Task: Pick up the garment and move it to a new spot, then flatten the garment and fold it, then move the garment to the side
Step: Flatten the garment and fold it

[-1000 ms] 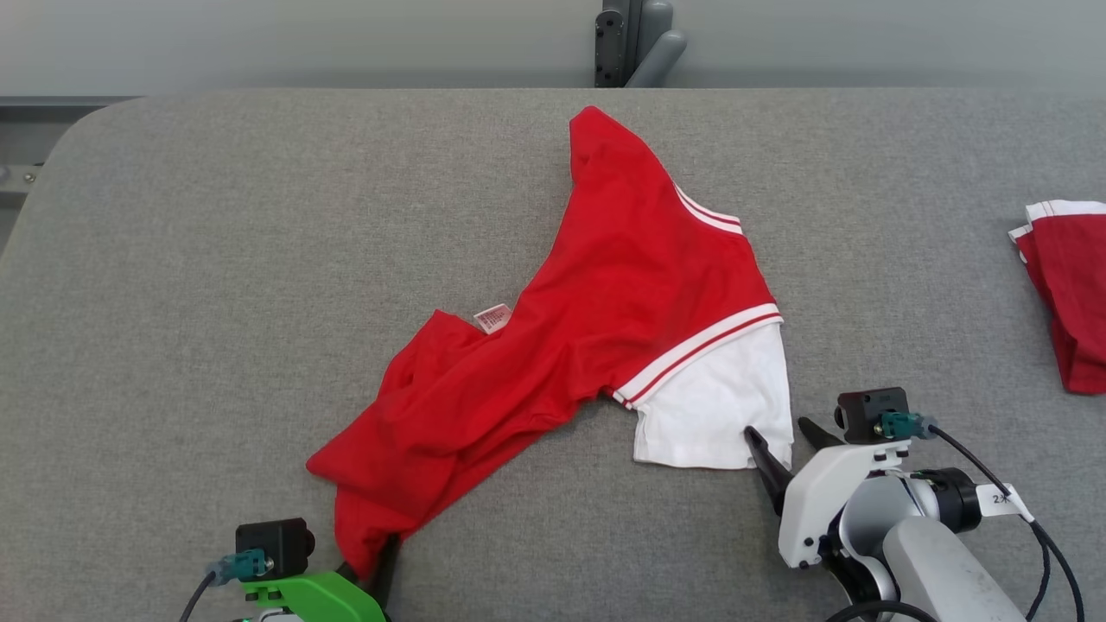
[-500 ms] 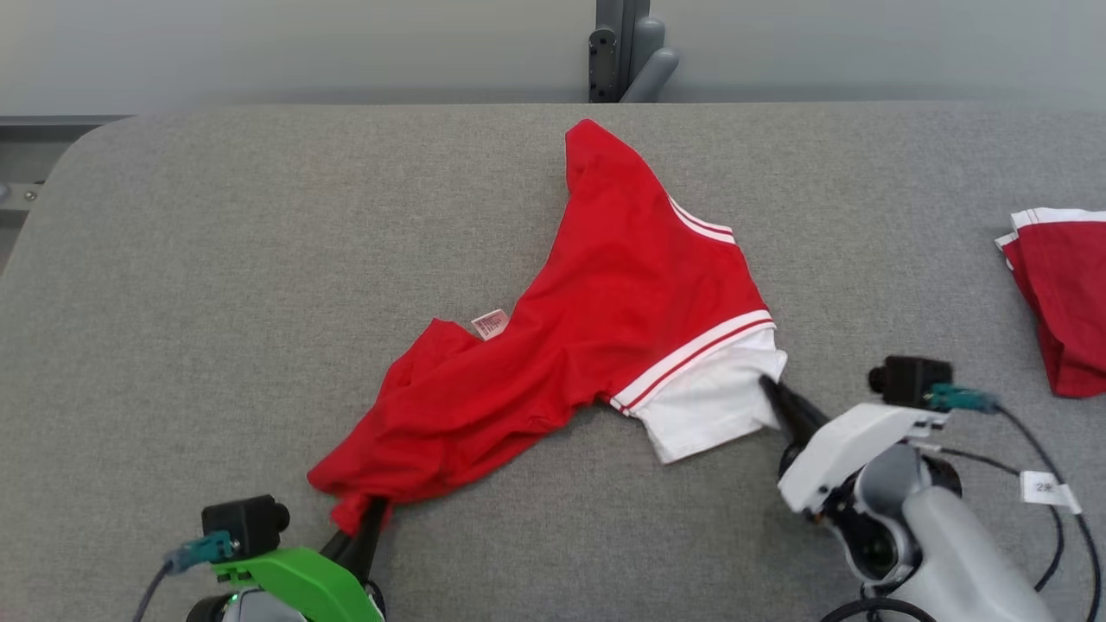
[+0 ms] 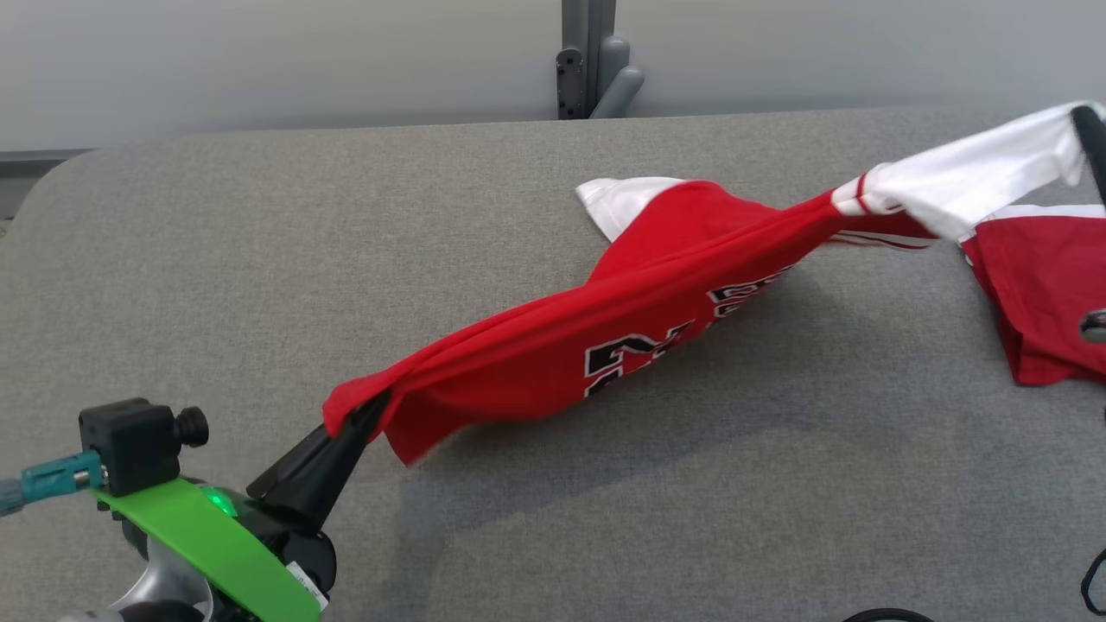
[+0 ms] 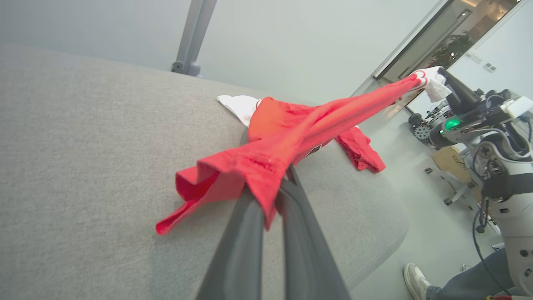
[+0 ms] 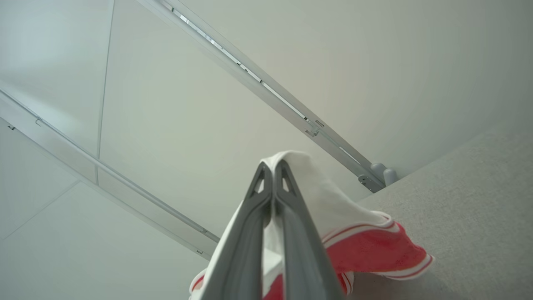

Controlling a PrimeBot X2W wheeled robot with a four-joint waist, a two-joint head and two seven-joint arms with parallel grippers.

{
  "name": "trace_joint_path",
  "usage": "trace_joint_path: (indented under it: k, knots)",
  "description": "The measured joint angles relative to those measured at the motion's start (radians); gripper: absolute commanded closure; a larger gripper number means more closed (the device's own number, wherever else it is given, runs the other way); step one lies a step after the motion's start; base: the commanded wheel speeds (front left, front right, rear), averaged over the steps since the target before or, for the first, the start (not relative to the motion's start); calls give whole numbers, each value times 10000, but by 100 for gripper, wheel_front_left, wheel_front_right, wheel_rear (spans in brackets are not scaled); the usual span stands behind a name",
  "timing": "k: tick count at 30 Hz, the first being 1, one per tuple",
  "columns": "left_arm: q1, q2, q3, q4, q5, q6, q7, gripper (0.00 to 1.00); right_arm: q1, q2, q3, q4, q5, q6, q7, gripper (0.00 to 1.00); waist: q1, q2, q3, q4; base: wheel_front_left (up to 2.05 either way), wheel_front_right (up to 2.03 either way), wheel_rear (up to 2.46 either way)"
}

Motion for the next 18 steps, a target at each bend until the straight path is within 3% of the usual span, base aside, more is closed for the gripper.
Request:
trace_joint_path:
  k: [6, 9, 13, 18]
  knots:
    - [-565, 527, -46, -1875, -1193, 0, 867, 100, -1346, 497, -1515, -844, 418, 0, 1147, 100, 0, 0, 71, -196, 0, 0, 0]
    - [-1512, 842, 56, -2213, -1666, 6, 1473, 100, -2281, 502, -1964, -988, -242, 0, 1852, 100, 0, 0, 262, -198, 0, 0, 0]
    - [-4571, 978, -117, -1193, -2029, 257, 2543, 100, -4587, 585, -2397, -437, -2378, 2, 2817, 100, 0, 0, 852, -156, 0, 0, 0]
    - [-8246, 159, -796, 1946, -1078, 499, 2727, 100, -7198, 1083, -2640, 1381, -4939, 2, 2686, 100, 1, 0, 1754, -57, 0, 0, 0]
